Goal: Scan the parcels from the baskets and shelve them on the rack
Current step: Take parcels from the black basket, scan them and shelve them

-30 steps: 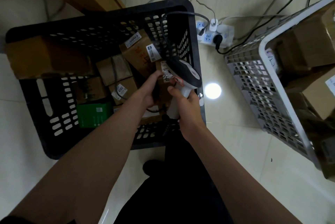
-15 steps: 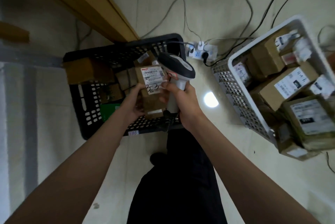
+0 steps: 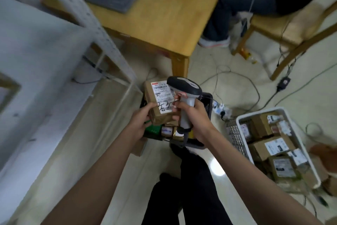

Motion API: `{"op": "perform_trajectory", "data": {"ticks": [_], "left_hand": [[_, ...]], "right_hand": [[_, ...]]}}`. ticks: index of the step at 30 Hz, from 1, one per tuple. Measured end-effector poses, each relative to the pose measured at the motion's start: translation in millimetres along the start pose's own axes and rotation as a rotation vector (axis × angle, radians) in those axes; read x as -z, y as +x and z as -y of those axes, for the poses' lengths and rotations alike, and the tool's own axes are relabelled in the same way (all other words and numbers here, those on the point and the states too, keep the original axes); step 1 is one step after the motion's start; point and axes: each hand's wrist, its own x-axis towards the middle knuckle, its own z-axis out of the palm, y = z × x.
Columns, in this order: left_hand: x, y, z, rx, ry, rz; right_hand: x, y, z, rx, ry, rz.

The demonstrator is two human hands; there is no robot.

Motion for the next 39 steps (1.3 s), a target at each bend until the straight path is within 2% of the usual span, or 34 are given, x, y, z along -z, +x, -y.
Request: {"op": "perform_trajectory", "data": {"ticks": [8,13,18,23,29,39], "left_hand": [[115.7,-155.4,-56.2,-0.379,-0.15,-0.16],[163.6,-235.5,-75.8,-0.561,-0.213,-0.357],[202.9,-300.2,-96.3,-0.723,-0.18,-0.504],[235.0,-339.8,-106.9,-0.852,-0.249,-0.665],[256.1,-363.1,-108.3,-0.942,-0.212,-0.825],[272.4,-365.0,-108.1,-0.965,-0.204,-0.85]], "right_hand": [[-120.8,-93.8,75.2,0.235,-0.314,0.309],[-186.2,-152.2,110.9,0.418,-0.467,0.51],[-236.4,-195.7,135.6,0.592,-0.533,0.634],[-269.3,-219.8,149.7,0.707,-0.637,0.675],[-281.8,-239.6,150.7,0.77,-0.66,0.753],[-295.8,-258.9,151.2,0.741,-0.683,0.798]]}}
